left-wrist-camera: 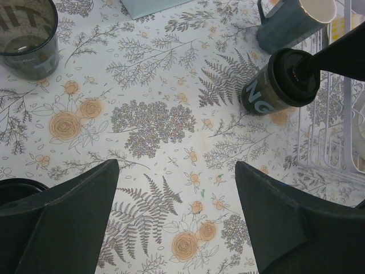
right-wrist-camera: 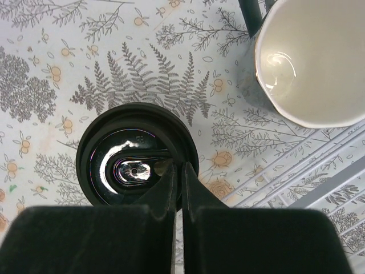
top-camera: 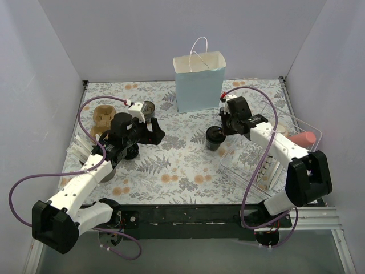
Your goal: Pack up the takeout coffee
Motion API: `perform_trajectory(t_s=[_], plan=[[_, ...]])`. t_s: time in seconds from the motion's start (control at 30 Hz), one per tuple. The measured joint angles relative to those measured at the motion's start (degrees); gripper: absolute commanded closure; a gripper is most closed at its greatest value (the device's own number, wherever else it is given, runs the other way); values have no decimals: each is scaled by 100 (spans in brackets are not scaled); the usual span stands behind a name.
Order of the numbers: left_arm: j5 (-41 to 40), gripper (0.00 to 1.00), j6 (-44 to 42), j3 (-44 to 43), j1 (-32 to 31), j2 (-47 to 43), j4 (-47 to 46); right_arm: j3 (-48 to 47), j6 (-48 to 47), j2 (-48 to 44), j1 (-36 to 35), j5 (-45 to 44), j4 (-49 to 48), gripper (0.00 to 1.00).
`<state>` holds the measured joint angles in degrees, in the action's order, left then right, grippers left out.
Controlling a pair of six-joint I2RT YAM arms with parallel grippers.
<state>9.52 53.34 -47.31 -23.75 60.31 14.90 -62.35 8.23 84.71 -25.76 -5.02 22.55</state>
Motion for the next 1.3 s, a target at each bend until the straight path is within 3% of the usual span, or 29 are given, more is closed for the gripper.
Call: perform_trajectory(t_s=[0.13, 0.27, 0.5, 0.73, 0.87, 1.07, 1.23, 1.3], plan=[[-22, 17, 0, 0, 0, 0, 0, -13, 107, 109, 26, -22, -223, 93], [-61, 18, 7, 0, 0, 0, 0, -20, 192, 125, 24, -96, -254, 72], [-181, 20, 358, -457, 0, 326, 236, -439, 190, 240, 24, -168, 129, 59], [-800, 26, 1047, -3228, 0, 2212, 625, -850, 144, -74, 24, -26, 374, 44], [-1233, 28, 1325, -4977, 2, 3504, 765, -855, 103, -544, 24, 177, 461, 22], [-1580, 29, 1561, -6839, 2, 5261, 951, -852, 50, -1167, 24, 684, 435, 18], [-1805, 32, 1703, -7659, 2, 6317, 1088, -824, -44, -1235, 24, 957, 439, 18], [-1832, 45, 1718, -7759, 2, 6526, 1049, -802, -90, -1235, 24, 1040, 446, 18]])
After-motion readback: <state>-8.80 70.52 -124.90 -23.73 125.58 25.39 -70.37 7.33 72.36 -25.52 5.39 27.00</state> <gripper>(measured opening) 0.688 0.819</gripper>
